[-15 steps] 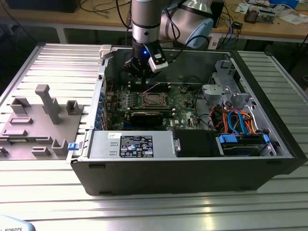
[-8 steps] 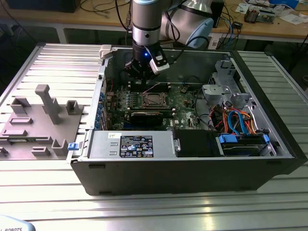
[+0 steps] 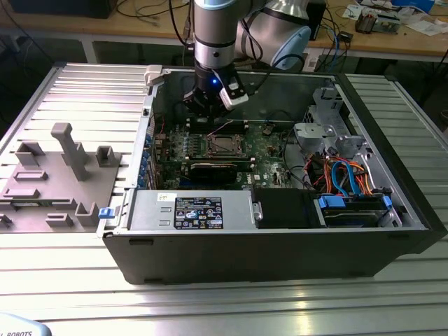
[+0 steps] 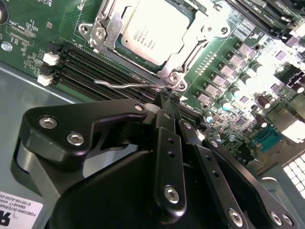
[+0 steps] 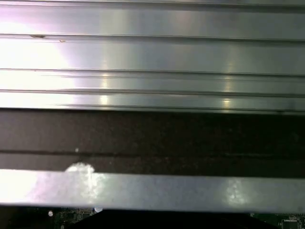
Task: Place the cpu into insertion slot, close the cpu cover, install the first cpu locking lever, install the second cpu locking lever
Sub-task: 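Install the first cpu locking lever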
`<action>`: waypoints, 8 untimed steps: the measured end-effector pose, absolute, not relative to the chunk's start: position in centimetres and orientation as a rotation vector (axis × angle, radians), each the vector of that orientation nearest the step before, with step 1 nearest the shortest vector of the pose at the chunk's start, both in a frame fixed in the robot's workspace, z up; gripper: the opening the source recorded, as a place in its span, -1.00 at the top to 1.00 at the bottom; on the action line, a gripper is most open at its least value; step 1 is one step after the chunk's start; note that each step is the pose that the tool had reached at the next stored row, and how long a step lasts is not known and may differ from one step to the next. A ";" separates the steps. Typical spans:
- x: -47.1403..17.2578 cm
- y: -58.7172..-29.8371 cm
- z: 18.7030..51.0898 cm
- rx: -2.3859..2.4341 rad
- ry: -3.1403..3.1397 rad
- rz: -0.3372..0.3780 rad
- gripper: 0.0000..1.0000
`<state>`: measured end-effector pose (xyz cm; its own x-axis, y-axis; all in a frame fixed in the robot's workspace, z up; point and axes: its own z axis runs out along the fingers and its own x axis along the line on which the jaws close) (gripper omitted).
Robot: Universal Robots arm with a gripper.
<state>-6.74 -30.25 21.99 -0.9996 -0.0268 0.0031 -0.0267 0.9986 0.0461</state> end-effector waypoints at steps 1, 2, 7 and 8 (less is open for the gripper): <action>-6.7 -30.2 21.9 0.044 -3.137 -0.072 0.79; -6.7 -30.3 21.9 0.045 -3.137 -0.072 0.79; -6.6 -30.4 21.6 0.052 -3.137 -0.073 0.79; -6.5 -30.4 21.6 0.054 -3.136 -0.072 0.79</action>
